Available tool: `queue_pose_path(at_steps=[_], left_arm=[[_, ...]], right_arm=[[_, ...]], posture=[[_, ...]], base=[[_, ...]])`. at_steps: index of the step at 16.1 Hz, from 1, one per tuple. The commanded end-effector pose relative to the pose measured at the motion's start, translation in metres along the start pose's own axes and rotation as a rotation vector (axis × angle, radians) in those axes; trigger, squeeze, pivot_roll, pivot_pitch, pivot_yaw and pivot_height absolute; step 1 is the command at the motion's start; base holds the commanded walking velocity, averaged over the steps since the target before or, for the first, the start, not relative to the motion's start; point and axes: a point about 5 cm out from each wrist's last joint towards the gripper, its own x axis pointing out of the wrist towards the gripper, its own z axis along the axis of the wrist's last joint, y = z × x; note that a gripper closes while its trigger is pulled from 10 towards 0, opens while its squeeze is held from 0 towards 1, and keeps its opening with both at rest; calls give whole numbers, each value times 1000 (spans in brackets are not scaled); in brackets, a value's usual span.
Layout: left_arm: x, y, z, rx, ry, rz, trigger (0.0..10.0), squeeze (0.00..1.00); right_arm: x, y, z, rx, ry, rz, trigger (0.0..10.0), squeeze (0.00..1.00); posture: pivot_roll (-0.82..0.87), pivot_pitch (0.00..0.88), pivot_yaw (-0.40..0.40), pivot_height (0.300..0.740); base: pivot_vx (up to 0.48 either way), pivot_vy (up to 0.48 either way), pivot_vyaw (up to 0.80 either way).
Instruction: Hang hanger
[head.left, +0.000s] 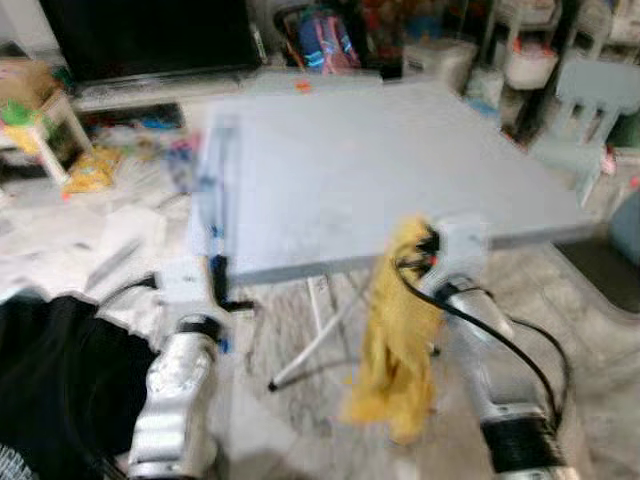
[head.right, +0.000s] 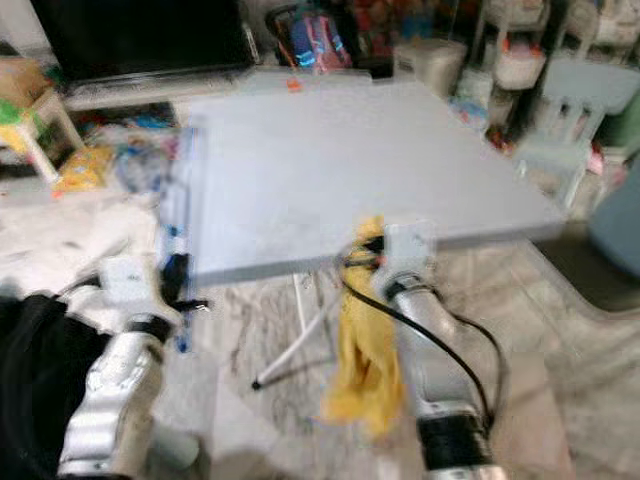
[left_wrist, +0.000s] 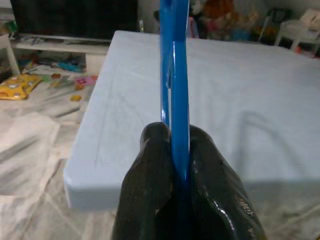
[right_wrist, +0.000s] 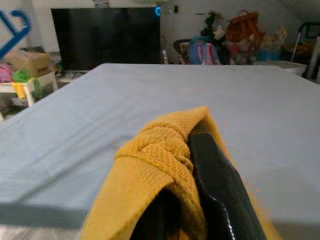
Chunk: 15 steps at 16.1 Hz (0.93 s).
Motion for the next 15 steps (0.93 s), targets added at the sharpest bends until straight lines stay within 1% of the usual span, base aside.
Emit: queue_pose_path(at_steps=[1, 3, 4, 5, 6, 9, 11, 12, 13, 14, 15], left_arm=[[2, -9, 4, -9, -20, -21, 10000, 0], [2, -10, 4, -10, -22, -21, 10000, 0], [2, -10, 5, -10, -25, -20, 10000, 0], [3, -10, 5, -7, -27, -18, 10000, 0], [3, -10, 5, -7, -28, -18, 10000, 0], [1, -10, 7, 21, -36, -7, 10000, 0], [2, -11, 7, 22, -39, -6, 10000, 0], [2, -12, 7, 23, -39, -6, 10000, 0], [2, -12, 7, 28, -38, -5, 10000, 0], [2, -12, 5, 31, -33, 2, 10000, 0], [2, -11, 4, 31, -27, 9, 10000, 0]], right_arm=[[4, -10, 14, -23, -59, -8, 10000, 0], [6, -9, 18, -30, -79, 6, 10000, 0], [8, -9, 20, -41, -85, 5, 10000, 0], [9, -7, 20, -32, -86, 10, 10000, 0], [9, -7, 20, -29, -86, 11, 10000, 0], [7, -1, 14, -23, -71, 23, 10000, 0], [7, -1, 14, -27, -68, 28, 10000, 0], [6, -1, 16, -54, -74, 47, 10000, 0], [5, -5, 16, -59, -68, 51, 10000, 0], [6, -12, 16, -13, -48, 38, 10000, 0], [11, -15, 19, 2, -48, 45, 10000, 0]], posture=[[-70, 0, 39, 740], [-70, 0, 35, 740], [-68, 0, 33, 740], [-67, 0, 32, 740], [-66, 0, 31, 740], [-63, 0, 27, 740], [-64, 0, 23, 740], [-64, 0, 18, 740], [-65, 0, 17, 740], [-67, 0, 14, 740], [-70, 0, 14, 740]], base=[[480, 0, 0], [476, 0, 0], [480, 0, 581], [480, 0, 569], [480, 0, 569], [298, 0, 0], [0, 0, 0], [0, 0, 0], [0, 0, 0], [0, 0, 0], [0, 0, 0]])
